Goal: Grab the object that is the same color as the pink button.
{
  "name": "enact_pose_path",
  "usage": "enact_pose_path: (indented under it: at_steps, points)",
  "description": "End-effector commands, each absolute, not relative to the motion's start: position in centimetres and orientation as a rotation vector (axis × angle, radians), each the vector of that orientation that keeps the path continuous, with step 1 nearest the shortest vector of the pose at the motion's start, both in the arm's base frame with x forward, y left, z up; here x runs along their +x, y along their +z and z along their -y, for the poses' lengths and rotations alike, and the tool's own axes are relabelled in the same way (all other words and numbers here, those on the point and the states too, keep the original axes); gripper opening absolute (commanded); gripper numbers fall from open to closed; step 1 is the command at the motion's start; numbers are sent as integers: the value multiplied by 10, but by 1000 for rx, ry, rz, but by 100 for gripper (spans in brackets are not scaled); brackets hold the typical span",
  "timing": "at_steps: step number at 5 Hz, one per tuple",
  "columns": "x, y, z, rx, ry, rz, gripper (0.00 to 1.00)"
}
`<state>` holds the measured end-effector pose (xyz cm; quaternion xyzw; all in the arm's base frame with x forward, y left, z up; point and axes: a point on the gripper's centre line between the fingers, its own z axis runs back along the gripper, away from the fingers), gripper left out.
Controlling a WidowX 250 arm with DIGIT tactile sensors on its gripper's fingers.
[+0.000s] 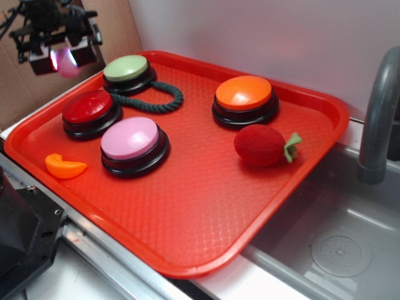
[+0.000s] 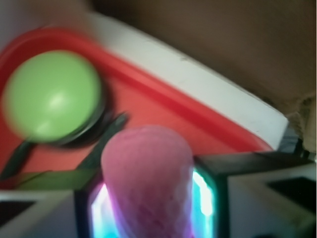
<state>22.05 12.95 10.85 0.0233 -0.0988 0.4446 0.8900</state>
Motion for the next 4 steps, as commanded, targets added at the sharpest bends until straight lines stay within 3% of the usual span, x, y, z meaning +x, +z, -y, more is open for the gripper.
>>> enact_pose_path:
  at_steps: [1,3,4]
  points:
    - [223,143,-82,-32,582,219,0]
    - [225,144,-30,-42,384,209,0]
    - [223,138,-24,-71,395,176,0]
